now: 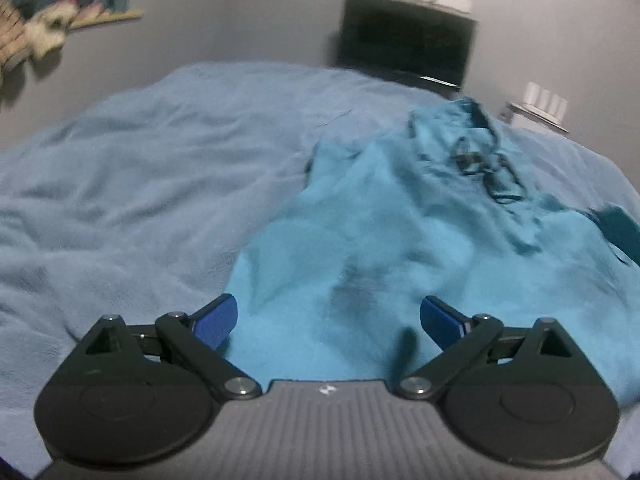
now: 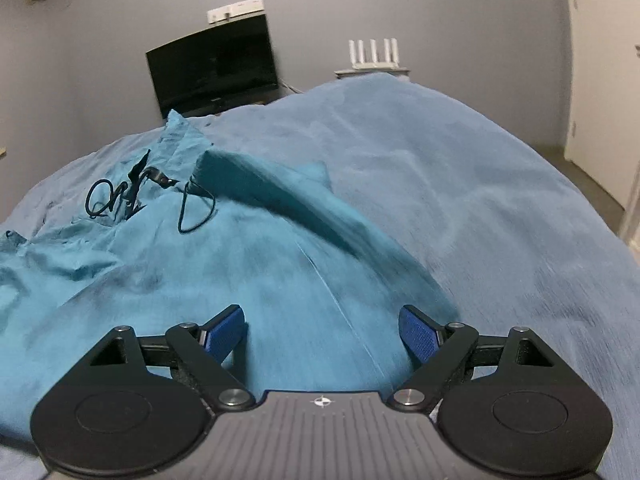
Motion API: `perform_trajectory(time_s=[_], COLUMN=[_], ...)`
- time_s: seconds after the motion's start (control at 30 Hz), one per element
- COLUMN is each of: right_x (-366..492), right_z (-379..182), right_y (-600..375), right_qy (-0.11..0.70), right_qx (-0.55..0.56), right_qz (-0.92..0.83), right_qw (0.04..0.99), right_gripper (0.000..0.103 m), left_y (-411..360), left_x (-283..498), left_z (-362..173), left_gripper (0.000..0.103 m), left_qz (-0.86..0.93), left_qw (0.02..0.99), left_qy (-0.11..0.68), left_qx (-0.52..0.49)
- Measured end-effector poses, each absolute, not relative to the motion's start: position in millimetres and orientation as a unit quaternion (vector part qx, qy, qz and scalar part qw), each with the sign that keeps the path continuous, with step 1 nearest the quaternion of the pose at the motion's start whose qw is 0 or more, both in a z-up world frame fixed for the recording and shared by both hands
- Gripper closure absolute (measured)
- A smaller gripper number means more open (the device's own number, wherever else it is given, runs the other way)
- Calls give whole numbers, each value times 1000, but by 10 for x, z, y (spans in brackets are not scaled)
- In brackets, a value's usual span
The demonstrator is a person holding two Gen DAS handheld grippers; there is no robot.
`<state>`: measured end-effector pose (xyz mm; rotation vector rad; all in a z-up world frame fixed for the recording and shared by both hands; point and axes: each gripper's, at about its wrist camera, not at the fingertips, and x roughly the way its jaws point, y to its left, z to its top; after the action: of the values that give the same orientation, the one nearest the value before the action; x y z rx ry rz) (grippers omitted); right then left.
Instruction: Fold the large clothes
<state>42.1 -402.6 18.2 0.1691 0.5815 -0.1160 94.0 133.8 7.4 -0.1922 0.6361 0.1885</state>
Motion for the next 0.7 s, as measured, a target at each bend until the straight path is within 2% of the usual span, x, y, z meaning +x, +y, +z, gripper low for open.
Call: perform_trajectory(time_s=[0.2,0.3,0.4,0.53,0.7], right_x=[223,54,-27,-64,-14], right_z=[140,103,82,54,-8], right_y=[-4131,-4143,-4117,-4132,-4263], right_qy=[319,323,323,321,304], right_qx=[130,148,146,154,196], right_qz=[-53,-43,-34,-18,11], right_qw=[937,934,934,934,932], right_gripper=[16,16,14,7,5], left_y=[1227,1114,1101,1289,1405], left_x=[413,270,270,313,409], left_z=[142,15,-179,-377,-546], left_gripper=[4,4,4,4,4], left_qz=[39,29,26,-2,-34], left_qw=[922,918,910,888,868], left_qy=[338,356,376,381,372], left_qx=[-183,-173,-172,-259,-326])
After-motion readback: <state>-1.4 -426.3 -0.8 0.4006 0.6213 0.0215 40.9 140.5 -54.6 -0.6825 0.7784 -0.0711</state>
